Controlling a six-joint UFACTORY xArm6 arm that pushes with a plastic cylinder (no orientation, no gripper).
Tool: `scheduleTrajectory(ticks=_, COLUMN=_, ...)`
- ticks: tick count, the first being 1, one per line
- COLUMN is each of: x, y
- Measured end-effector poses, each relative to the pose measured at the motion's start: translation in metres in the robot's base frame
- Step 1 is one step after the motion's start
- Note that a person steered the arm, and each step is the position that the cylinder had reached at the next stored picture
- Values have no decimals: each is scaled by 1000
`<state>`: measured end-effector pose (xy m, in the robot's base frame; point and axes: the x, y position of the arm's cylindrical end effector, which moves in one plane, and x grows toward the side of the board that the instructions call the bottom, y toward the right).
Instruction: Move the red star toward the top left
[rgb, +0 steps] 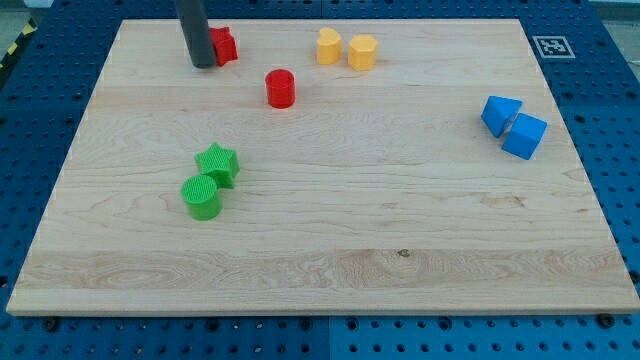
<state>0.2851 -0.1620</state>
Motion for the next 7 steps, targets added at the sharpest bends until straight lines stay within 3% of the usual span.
scheduleTrajectory(ticks=1, x=24, y=14)
scheduleTrajectory(ticks=3, x=-1, y=47)
scheduleTrajectory(ticks=7, x=-40, y=-39)
